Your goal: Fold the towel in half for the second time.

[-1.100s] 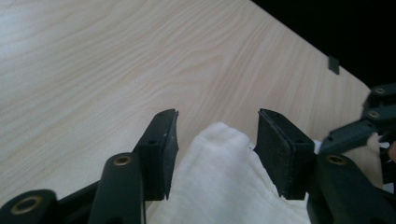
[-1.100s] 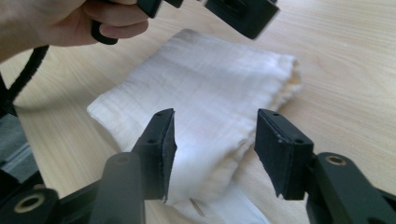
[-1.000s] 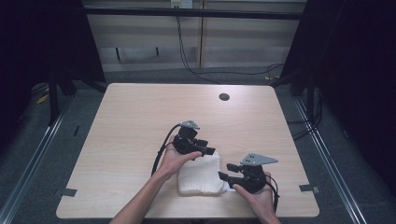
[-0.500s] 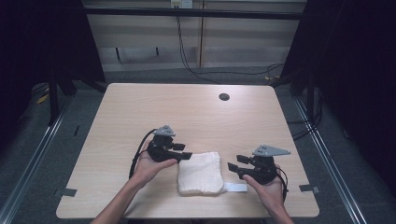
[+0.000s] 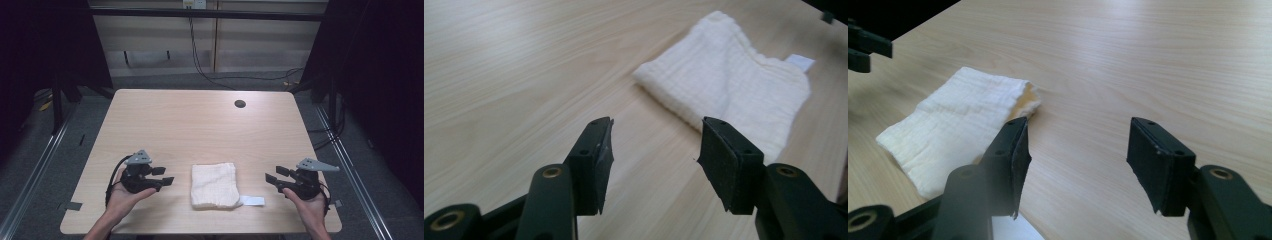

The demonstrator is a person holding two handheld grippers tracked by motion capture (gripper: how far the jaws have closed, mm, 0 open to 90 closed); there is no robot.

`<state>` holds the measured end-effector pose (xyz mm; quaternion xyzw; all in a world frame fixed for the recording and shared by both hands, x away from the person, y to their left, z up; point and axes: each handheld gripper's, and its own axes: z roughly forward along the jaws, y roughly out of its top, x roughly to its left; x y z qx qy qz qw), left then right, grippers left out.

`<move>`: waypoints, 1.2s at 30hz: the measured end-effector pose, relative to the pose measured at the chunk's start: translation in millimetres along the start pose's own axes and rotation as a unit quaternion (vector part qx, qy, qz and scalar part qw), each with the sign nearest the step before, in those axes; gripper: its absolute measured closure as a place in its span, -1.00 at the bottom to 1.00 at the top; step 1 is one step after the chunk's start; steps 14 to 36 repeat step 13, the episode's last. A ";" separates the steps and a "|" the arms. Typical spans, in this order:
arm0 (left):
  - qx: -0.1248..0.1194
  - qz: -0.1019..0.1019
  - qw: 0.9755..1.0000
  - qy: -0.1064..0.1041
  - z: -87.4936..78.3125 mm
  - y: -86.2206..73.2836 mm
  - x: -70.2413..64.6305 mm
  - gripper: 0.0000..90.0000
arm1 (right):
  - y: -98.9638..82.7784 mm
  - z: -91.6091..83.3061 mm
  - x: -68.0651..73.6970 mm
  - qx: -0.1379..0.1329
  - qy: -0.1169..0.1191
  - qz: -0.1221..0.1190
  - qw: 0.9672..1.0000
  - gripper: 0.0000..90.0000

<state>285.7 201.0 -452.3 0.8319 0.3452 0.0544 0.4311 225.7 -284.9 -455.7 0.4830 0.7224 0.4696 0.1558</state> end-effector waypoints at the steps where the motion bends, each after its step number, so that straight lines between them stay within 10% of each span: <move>1: -0.001 -0.013 1.000 0.018 -4.8 -6.1 2.8 0.02 | -1.3 -2.0 -1.9 -0.006 -0.005 0.002 1.000 -0.06; 10: -0.038 -0.062 0.996 0.048 -30.5 -36.2 20.4 -0.16 | -21.7 -8.5 -20.5 0.002 -0.047 0.015 0.999 -0.13; 36: -0.018 -0.060 0.997 0.036 -26.3 -40.5 23.6 -0.21 | -23.2 -7.3 -21.7 0.004 -0.051 0.023 0.998 -0.19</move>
